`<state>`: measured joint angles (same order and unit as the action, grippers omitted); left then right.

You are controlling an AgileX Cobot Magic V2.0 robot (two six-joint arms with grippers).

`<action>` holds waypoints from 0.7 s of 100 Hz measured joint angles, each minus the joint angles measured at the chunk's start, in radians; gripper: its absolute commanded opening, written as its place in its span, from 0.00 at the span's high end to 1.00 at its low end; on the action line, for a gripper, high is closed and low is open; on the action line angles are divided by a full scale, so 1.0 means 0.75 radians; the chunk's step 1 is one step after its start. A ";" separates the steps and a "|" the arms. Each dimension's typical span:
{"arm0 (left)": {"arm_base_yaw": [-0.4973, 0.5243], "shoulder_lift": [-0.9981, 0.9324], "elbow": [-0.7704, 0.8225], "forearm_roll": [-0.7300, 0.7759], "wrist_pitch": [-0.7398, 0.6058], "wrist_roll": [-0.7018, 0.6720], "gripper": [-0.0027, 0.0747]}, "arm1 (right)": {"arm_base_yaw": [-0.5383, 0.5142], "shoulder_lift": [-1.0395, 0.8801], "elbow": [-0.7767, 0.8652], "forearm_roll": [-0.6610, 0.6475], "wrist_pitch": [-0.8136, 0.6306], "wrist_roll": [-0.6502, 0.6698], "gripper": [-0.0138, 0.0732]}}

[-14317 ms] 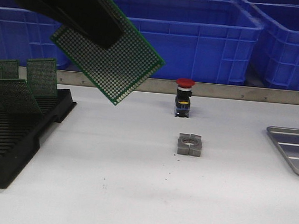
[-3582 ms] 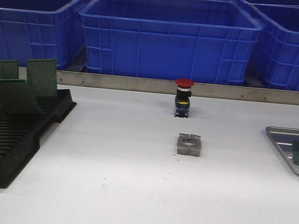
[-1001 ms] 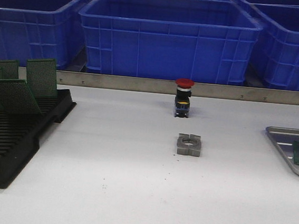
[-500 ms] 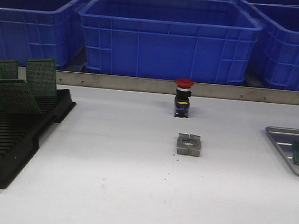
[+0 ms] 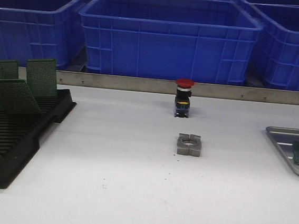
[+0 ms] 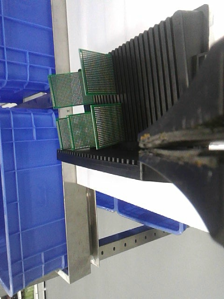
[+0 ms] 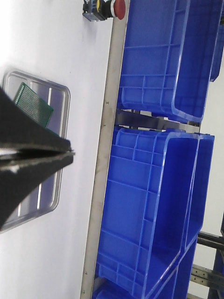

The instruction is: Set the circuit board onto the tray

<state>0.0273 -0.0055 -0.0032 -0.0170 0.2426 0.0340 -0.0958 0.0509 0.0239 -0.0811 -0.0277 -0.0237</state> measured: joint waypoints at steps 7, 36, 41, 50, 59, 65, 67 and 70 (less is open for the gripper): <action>0.000 0.000 0.000 0.000 0.000 0.000 0.99 | 0.000 -0.056 0.005 -0.041 0.056 0.032 0.91; 0.000 0.000 0.000 0.000 0.000 0.000 0.99 | 0.011 -0.083 0.005 -0.060 0.134 0.110 0.91; 0.000 0.000 0.000 0.000 0.000 0.000 0.99 | 0.011 -0.083 0.005 -0.059 0.139 0.127 0.91; 0.000 0.000 0.000 0.000 0.000 0.000 0.99 | 0.011 -0.083 0.005 -0.059 0.147 0.149 0.91; 0.000 0.000 0.000 0.000 0.000 0.000 0.99 | 0.011 -0.083 0.005 -0.059 0.155 0.168 0.91; 0.000 0.000 0.000 0.000 0.000 0.000 0.99 | 0.011 -0.083 0.005 -0.059 0.161 0.183 0.91; 0.000 0.000 0.000 0.000 0.000 0.000 0.99 | 0.011 -0.083 0.005 -0.059 0.165 0.186 0.91; 0.000 0.000 0.000 0.000 0.000 0.000 0.99 | 0.011 -0.083 0.005 -0.059 0.168 0.190 0.91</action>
<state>0.0273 -0.0055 -0.0032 -0.0170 0.2426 0.0340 -0.0876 -0.0112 0.0279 -0.1257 0.0982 0.1186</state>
